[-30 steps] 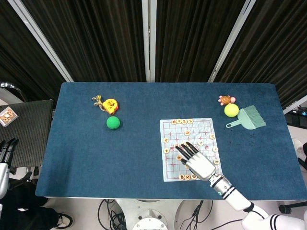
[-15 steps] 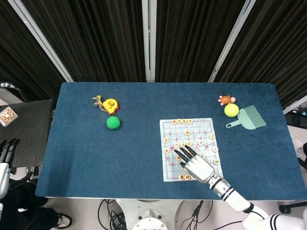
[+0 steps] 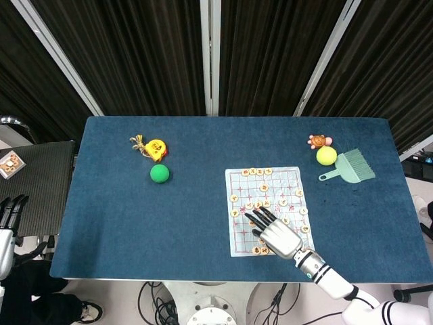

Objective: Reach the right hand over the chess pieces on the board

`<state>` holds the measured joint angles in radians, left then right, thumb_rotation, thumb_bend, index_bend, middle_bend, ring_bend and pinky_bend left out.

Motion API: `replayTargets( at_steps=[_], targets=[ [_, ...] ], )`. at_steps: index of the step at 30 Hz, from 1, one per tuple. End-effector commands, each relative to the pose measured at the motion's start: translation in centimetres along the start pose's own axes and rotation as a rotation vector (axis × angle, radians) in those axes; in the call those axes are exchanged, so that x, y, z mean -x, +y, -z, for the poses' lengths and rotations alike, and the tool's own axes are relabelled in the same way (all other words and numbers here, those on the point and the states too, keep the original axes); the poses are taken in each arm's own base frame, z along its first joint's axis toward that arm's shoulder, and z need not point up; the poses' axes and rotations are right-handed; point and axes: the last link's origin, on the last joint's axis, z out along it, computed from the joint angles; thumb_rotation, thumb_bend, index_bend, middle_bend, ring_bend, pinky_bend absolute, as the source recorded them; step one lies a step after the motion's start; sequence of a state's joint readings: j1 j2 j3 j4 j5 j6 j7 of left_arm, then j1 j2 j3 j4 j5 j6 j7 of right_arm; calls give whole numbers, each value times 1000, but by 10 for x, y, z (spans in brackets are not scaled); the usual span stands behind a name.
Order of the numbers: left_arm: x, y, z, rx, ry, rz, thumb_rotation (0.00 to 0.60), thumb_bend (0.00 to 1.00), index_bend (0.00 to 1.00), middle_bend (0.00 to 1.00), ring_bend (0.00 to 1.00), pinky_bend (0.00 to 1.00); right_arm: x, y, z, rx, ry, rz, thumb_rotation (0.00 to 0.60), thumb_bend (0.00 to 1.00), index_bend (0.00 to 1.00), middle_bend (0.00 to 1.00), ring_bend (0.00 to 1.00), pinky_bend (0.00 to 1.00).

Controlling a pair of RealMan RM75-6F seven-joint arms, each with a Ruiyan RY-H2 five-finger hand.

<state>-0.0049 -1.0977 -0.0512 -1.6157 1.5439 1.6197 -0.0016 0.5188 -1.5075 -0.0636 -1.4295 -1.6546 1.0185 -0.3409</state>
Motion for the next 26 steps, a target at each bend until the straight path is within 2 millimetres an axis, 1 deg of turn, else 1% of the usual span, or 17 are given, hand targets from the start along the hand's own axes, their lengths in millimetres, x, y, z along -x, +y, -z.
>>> replayTargets(
  at_steps=[1,4,5,6,9,11,12,14,15,18,21,24,26],
  targets=[
    [0,0,0,0,-1,0,600,125,70,61,0,0,-4,2,2,6,18,-8,600,236,357,0,0,0],
    [0,1,-1,4,-2,-2,600,125,70,61,0,0,-19,10,10,39,86,-17,600,236,345,0,0,0],
    [0,1,-2,5,-3,-3,600,125,70,61,0,0,-25,14,15,59,113,-23,600,236,338,0,0,0],
    [0,2,-2,8,-4,-5,600,125,70,61,0,0,-34,24,24,99,158,-30,600,236,326,0,0,0],
    [0,4,-5,15,-10,-11,600,125,70,61,0,0,-54,47,56,210,241,-53,600,234,191,0,0,0],
    [1,5,-7,19,-15,-13,600,124,70,61,0,0,-61,58,76,275,268,-75,600,231,76,0,0,0],
    [0,6,-8,22,-18,-14,600,124,70,61,0,0,-64,67,91,331,285,-87,600,229,46,0,0,0],
    [0,8,-11,27,-19,-18,600,125,70,61,0,0,-66,80,113,424,308,-100,600,226,2,0,0,0],
    [0,9,-12,30,-19,-20,600,125,70,61,0,0,-66,86,125,467,319,-108,600,225,0,0,0,0],
    [0,10,-16,35,-20,-22,600,125,70,61,0,0,-63,101,151,581,347,-143,600,223,0,0,0,0],
    [1,10,-18,38,-26,-22,600,125,70,61,0,0,-57,110,170,658,374,-175,600,222,0,0,0,0],
    [2,9,-20,38,-32,-21,600,125,70,61,0,0,-51,115,184,710,375,-194,600,221,0,0,0,0],
    [2,9,-22,40,-35,-24,600,125,70,61,0,0,-49,116,187,720,374,-203,600,221,0,0,0,0]
  ],
)
